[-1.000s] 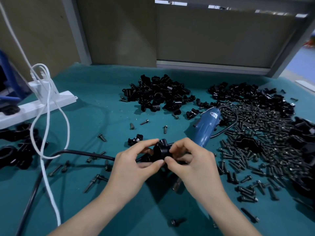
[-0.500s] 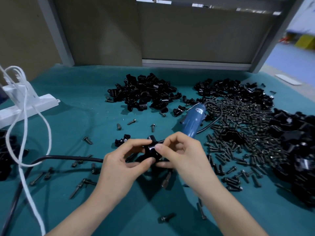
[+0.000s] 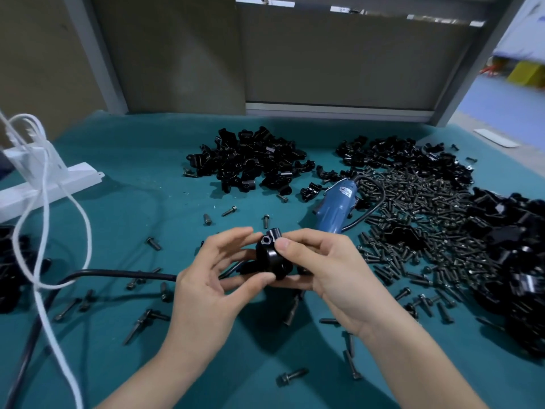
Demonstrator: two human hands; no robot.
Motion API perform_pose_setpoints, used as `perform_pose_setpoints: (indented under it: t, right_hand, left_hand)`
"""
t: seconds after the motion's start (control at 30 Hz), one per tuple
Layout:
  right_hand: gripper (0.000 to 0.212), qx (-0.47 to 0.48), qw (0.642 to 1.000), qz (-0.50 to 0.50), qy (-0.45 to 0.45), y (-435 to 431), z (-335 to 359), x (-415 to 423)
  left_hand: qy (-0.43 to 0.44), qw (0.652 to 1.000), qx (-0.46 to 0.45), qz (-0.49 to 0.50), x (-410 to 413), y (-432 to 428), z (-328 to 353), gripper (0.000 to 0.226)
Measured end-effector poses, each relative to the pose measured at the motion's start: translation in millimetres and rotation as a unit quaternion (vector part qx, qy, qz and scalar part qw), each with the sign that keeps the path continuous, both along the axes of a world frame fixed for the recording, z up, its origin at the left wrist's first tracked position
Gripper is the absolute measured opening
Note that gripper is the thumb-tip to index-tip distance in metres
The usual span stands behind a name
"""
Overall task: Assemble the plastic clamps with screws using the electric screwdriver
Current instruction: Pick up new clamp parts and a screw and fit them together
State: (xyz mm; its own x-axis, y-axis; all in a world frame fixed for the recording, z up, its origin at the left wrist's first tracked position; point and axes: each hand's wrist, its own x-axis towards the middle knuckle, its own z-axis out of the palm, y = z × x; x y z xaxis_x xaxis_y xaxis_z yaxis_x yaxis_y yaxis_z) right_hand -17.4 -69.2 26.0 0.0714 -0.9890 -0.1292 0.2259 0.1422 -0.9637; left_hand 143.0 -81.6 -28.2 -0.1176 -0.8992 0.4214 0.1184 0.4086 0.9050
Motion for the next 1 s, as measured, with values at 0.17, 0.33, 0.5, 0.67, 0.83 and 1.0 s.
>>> perform_pose_setpoints:
  t: [0.17,0.33,0.5,0.67,0.83,1.0]
  right_hand:
    - [0.025,0.000,1.000,0.014,-0.015,-0.6,-4.5,-2.3]
    - [0.025,-0.006,1.000,0.021,-0.014,-1.3,-7.4,-1.8]
    - [0.012,-0.014,0.999,-0.019,0.041,-3.0,-10.5,0.0]
    - [0.006,-0.021,0.990,-0.039,0.136,-5.7,-15.8,2.7]
    - [0.012,-0.024,0.978,-0.046,0.202,-7.1,-19.7,4.3]
    - [0.012,-0.026,0.975,-0.047,0.214,-7.0,-19.0,3.8]
  left_hand:
    - [-0.019,1.000,-0.007,0.013,0.3,1.8,1.5,0.048]
    - [-0.055,0.998,0.005,0.018,0.9,2.6,2.3,0.051]
    - [-0.153,0.987,0.009,0.053,3.6,-1.0,1.4,0.052]
    - [-0.156,0.986,0.053,0.027,2.9,-4.4,0.0,0.049]
    - [-0.105,0.986,0.122,-0.033,2.3,-5.3,-3.8,0.047]
    - [-0.109,0.986,0.121,-0.030,2.9,-7.2,-2.8,0.055]
